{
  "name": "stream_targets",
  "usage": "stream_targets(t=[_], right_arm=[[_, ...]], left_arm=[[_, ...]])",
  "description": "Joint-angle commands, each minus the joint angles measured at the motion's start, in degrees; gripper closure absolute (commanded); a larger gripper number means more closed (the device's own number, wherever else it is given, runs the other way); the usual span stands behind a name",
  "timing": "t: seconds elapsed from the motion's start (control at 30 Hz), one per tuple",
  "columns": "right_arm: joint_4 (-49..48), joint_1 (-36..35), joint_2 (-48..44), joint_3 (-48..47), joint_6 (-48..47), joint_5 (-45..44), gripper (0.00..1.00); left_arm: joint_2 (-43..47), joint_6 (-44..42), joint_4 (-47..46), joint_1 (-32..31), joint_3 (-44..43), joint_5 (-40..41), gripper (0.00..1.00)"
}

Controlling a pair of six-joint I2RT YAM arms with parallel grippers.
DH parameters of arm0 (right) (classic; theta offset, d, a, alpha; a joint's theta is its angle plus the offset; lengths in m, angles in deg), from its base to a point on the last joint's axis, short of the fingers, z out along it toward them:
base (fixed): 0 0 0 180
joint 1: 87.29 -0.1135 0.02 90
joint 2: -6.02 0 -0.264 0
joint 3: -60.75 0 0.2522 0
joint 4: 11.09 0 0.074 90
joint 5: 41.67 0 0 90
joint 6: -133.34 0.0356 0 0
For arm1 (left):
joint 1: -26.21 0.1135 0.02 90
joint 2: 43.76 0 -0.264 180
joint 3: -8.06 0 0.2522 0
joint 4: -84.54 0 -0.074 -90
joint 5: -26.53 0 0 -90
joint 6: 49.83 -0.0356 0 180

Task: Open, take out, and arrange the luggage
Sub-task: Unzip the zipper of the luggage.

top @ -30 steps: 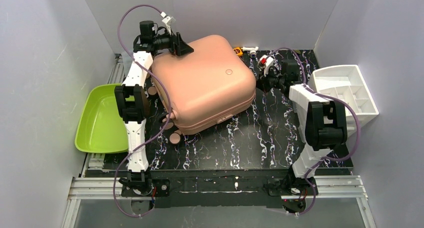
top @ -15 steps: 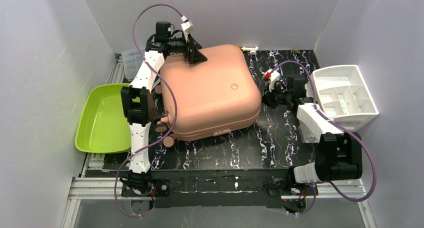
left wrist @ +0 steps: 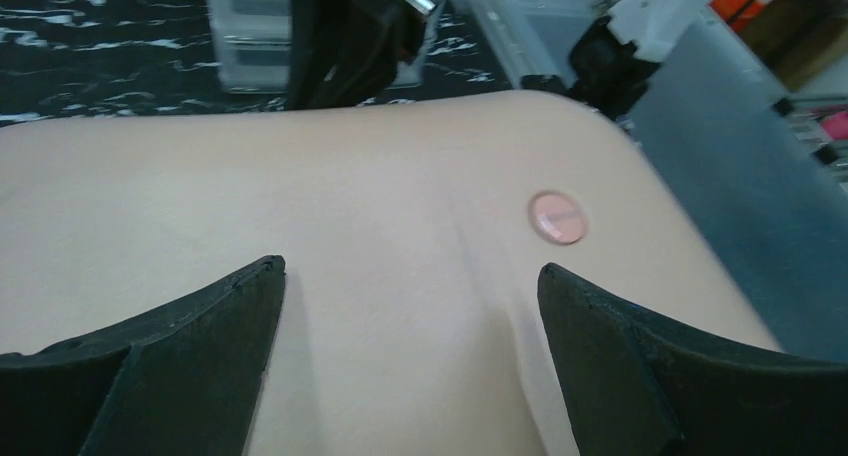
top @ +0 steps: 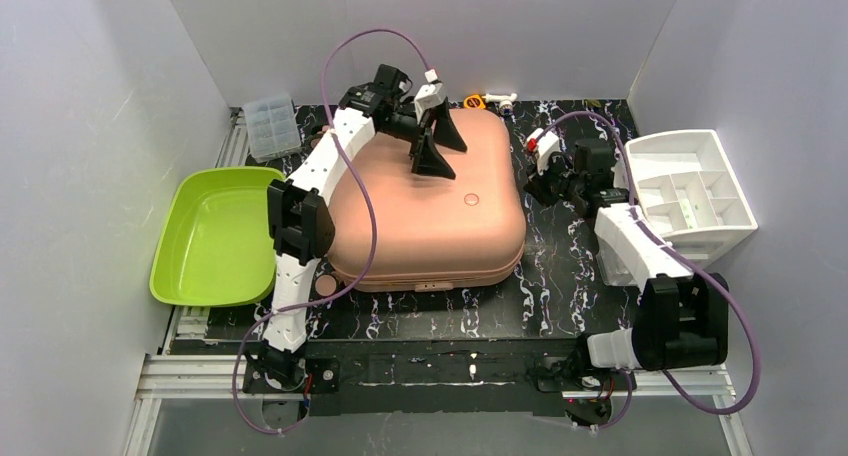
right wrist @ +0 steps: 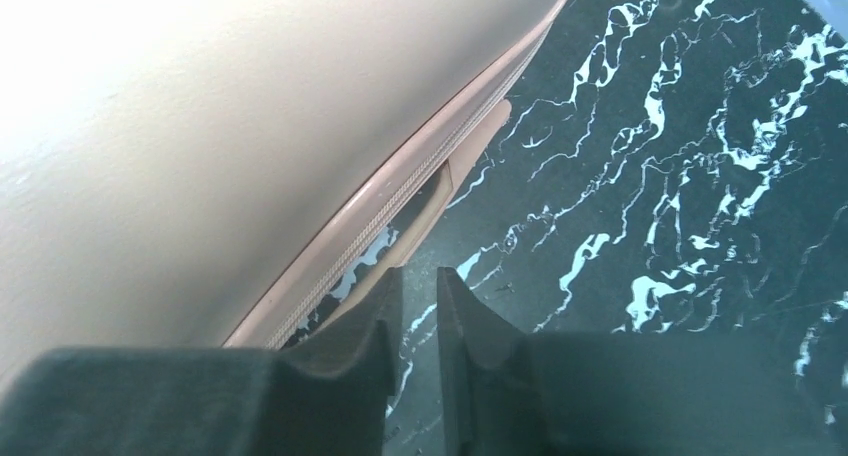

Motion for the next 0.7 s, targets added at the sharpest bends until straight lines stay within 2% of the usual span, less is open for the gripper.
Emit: stream_targets(t=[0.0,0.23,0.33,0.47,0.67], right_arm=[[10.9,0.5,-5.6,-4.1,-9.6,0.4,0.65],[32.7,2.8,-13.3,-7.8,-23.3,3.3,0.53],[37.8,2.8,-16.2,-6.6,-27.1,4.9,0.46],[34.6,2.8,-19.2,-0.7,-26.9,7.5,0.39],[19.0,2.8,-20.5,9.6,-22.3,10.6,0.30]], left_arm=[[-6.3,4.9,22.3,-1.0,4.2,5.0,0.02],[-3.5,14.1,13.7,1.1,4.0,5.6,0.02],[-1.5,17.6,10.3,1.5,4.1,5.9,0.02],[1.0,22.0,5.8,2.0,4.2,5.9,0.02],[3.4,30.6,-3.6,3.4,4.1,6.3,0.02]])
